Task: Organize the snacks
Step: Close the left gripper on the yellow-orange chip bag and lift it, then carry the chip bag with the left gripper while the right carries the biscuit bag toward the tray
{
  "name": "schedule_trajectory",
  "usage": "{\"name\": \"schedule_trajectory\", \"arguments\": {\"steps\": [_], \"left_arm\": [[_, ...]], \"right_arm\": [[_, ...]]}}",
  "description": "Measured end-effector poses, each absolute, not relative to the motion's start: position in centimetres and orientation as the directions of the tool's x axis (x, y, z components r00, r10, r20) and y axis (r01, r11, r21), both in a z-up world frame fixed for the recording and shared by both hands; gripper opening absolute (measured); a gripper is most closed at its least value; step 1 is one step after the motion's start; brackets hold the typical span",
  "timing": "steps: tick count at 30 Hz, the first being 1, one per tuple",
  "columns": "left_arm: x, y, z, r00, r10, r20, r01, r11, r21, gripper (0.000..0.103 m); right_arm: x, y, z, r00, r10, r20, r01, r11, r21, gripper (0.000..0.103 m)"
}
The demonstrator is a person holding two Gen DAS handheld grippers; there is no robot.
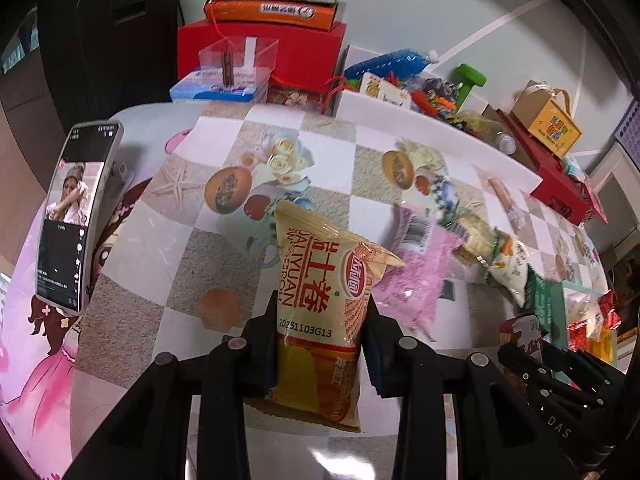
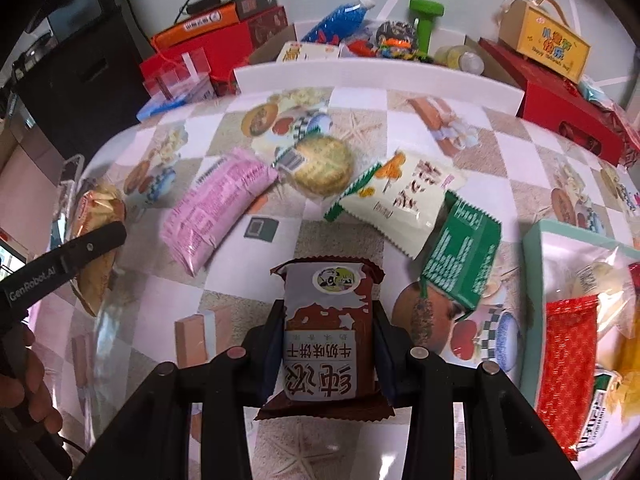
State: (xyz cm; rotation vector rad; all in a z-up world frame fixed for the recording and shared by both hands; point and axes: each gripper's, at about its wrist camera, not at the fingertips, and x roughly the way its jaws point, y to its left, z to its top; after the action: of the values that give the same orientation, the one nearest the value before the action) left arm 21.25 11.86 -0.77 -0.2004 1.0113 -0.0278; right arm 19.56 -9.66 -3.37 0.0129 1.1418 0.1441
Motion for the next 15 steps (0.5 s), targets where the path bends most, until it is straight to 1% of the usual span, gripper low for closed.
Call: {"name": "schedule_trajectory", "arguments": {"steps": [8, 15], "left_arm": [[21.1, 9.3, 2.3, 0.564, -0.159, -0.81, -0.022, 0.978, -0.207, 0.037], [21.4, 5.3, 4.0, 0.562, -0.217, -0.798, 0.037, 0.971, -0.238, 0.037]], "right_arm": [[19.1, -11.4, -0.9, 0.458, 0.123, -0.881, -0.064, 0.992, 0.105, 0.042], [18.9, -13.9, 0.6, 0.484, 0.1, -0.869, -0.002, 0.994, 0.114, 0.042]]}}
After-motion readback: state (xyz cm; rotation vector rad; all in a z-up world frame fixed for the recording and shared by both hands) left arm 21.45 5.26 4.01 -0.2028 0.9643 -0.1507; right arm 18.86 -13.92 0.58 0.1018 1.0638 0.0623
